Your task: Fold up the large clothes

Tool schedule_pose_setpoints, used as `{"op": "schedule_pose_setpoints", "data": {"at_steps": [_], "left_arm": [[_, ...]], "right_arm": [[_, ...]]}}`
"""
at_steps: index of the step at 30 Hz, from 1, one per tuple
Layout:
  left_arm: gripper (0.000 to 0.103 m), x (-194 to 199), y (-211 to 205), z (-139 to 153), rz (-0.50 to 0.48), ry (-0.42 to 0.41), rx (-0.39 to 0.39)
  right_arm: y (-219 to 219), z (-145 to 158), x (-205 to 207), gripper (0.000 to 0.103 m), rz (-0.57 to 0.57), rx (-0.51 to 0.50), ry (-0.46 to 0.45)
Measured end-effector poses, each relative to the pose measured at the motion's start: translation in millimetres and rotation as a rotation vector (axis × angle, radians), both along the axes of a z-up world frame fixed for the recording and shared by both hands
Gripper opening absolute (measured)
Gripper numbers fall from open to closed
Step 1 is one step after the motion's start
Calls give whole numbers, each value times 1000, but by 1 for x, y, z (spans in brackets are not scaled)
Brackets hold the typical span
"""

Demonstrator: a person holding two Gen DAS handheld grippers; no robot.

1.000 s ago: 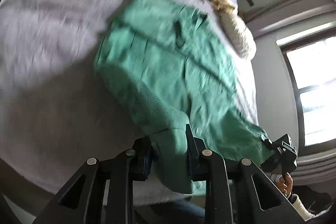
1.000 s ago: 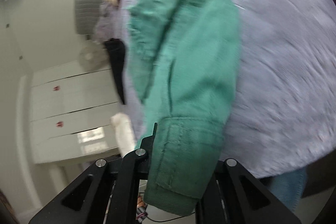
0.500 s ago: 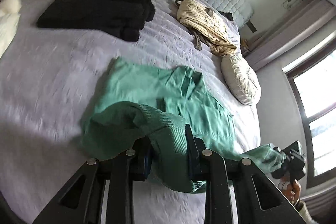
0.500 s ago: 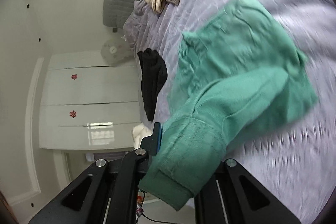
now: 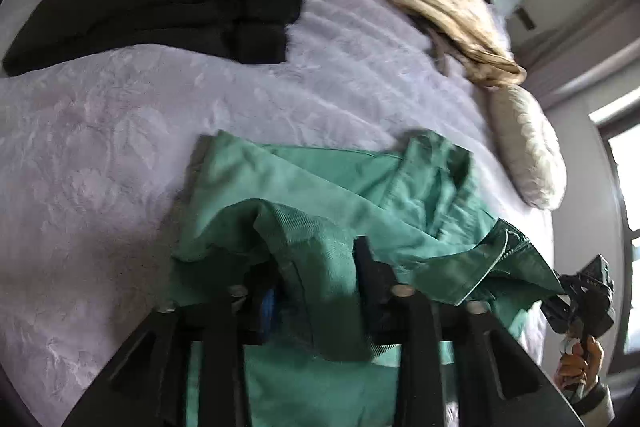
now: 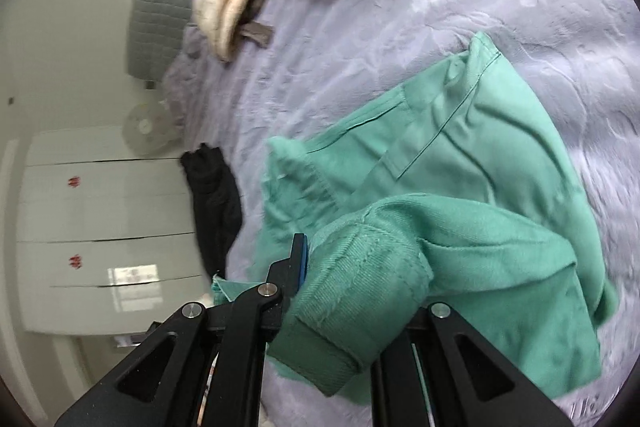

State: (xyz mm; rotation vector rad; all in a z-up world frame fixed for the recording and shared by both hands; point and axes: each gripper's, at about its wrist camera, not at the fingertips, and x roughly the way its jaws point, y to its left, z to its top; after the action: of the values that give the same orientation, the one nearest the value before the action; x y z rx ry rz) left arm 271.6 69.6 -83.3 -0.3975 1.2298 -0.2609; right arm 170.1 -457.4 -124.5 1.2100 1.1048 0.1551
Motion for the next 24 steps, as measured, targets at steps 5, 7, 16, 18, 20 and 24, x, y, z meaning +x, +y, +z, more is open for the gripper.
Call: {"op": "schedule_pose_setpoints", "data": {"at_steps": [5,7,16,18,20,24], "left_arm": [[78,0,17,22,68,-99,85],[78,-1,22,31,63,-132,119],[78,-14,4,-16,-51,-65,324],[78,-19,2,-32,-47,-40,347],[78,-22,4,-45,-25,12,341],[78,-30,17,-37,-32,-13,343]], "right_arm": [[-5,-14,11,30,-24,12,49],[-8,-6,11,76,-38,3,10],[-25,11,-3,77,86,-452,71],[-20,-8,-6,69,134,-521,135],[-15,-28,-10,3,182,-554,193],[-30,-24,-19,4,108,-594,155]]}}
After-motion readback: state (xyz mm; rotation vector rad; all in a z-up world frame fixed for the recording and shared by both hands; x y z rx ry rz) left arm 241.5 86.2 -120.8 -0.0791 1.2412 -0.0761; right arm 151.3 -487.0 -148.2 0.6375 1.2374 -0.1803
